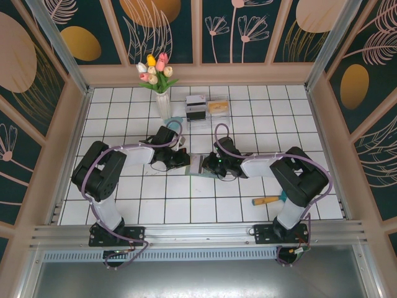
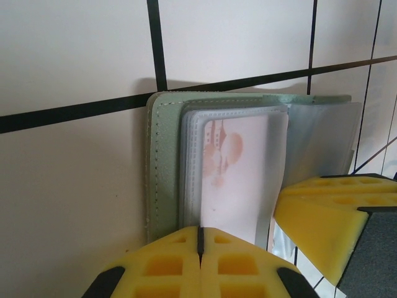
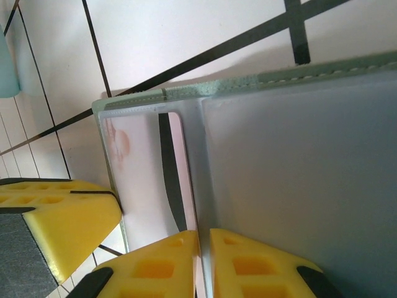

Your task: Take the credit cards out of the card holder

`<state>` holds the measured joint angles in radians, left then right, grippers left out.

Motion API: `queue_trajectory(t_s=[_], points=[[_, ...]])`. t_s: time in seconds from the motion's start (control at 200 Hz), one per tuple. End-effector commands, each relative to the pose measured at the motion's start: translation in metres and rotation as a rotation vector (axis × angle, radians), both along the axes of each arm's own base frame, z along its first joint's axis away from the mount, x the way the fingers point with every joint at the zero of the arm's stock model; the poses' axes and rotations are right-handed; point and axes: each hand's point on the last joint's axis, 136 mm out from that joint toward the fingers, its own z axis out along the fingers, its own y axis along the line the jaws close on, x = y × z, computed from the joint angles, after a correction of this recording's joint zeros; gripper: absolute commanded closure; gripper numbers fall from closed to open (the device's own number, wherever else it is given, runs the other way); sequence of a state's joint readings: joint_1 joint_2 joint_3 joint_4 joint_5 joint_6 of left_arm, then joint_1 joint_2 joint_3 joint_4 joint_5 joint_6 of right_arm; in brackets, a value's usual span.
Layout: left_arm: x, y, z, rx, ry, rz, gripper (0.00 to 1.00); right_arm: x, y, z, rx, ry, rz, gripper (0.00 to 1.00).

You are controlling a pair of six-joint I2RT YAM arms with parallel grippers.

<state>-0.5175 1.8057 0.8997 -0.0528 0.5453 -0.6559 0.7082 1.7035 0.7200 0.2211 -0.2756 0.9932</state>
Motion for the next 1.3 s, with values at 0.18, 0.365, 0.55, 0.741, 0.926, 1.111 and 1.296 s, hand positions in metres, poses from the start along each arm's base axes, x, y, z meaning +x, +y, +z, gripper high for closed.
queue_trajectory(t_s=[0.18, 0.365, 0.55, 0.741, 0.926, 1.111, 1.296], points=[[-0.016, 0.013, -0.025, 0.081, 0.056, -0.017, 0.96, 0.001, 0.007, -0.002, 0.017, -0.014, 0.049, 0.81], [-0.017, 0.019, -0.030, 0.120, 0.054, -0.011, 0.96, 0.003, 0.004, 0.002, 0.012, -0.037, 0.052, 0.79], [-0.015, 0.019, -0.029, 0.124, 0.050, -0.011, 0.96, 0.004, 0.006, 0.005, 0.008, -0.051, 0.076, 0.79], [-0.017, 0.021, -0.033, 0.133, 0.058, -0.012, 0.96, 0.001, 0.014, 0.005, 0.051, -0.065, 0.126, 0.81], [-0.019, 0.021, -0.034, 0.134, 0.064, -0.018, 0.95, 0.000, 0.017, 0.007, 0.074, -0.094, 0.161, 0.82], [-0.018, 0.022, -0.034, 0.139, 0.062, -0.018, 0.95, -0.001, 0.016, 0.005, 0.066, -0.089, 0.158, 0.88], [-0.016, 0.029, -0.036, 0.182, 0.052, 0.008, 0.90, -0.001, 0.006, 0.001, 0.016, -0.084, 0.136, 0.93]])
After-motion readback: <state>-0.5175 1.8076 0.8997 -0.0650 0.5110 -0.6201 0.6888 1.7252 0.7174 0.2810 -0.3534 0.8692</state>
